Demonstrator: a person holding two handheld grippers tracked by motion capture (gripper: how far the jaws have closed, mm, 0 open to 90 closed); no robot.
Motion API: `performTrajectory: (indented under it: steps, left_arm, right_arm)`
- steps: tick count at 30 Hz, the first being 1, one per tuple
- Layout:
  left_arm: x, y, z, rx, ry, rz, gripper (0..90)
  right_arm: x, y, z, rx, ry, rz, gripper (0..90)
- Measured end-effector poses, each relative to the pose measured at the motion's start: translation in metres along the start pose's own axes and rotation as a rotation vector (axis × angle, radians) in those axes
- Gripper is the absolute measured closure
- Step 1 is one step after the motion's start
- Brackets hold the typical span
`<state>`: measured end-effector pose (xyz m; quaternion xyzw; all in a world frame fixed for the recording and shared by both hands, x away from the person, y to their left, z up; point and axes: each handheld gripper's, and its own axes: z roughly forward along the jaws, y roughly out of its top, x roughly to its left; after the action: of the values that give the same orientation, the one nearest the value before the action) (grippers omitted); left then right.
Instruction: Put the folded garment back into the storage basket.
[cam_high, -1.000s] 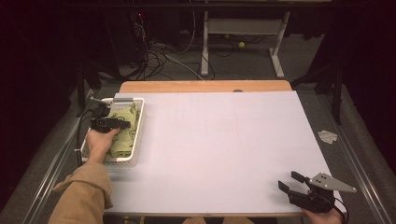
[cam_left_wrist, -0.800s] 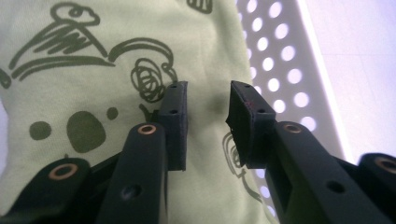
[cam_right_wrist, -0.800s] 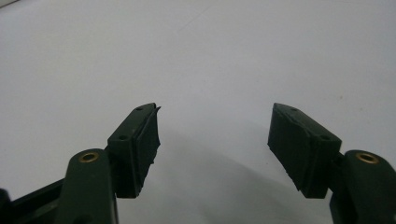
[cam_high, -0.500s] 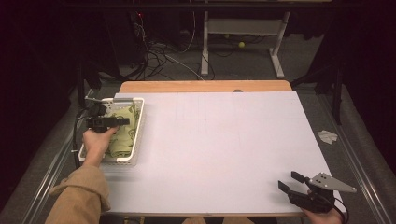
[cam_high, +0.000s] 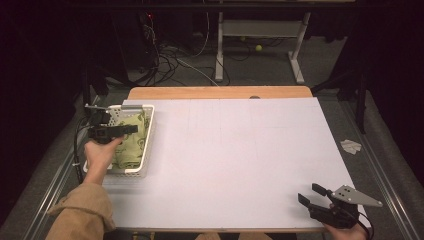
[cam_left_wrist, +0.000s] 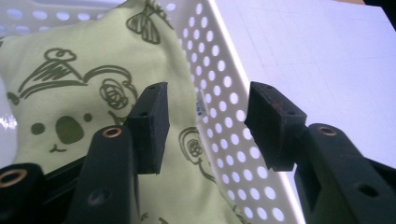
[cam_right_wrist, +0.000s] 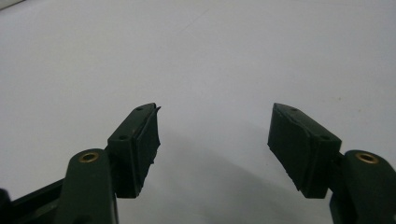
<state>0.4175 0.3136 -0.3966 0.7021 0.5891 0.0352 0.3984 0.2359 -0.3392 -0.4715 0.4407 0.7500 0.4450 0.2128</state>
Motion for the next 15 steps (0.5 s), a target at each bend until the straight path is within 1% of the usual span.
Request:
performTrajectory:
  steps: [2,8,11,15]
  left_arm:
    - [-0.002,-0.001,-0.001,-0.001,-0.007,0.010,45.1]
    - [-0.008,-0.003,-0.005,-0.021,-0.017,0.019,41.7]
    - [-0.012,-0.005,-0.005,-0.020,-0.024,0.038,41.7]
    - [-0.016,-0.008,-0.006,-0.033,-0.041,0.045,41.8]
  right_arm:
    - [0.000,0.000,0.001,0.002,0.000,0.000,34.4]
    - [0.000,0.000,0.000,-0.001,0.000,0.000,34.5]
    - [0.000,0.000,0.000,0.001,0.000,0.001,34.4]
    - [-0.001,0.000,0.000,0.000,0.001,0.001,34.4]
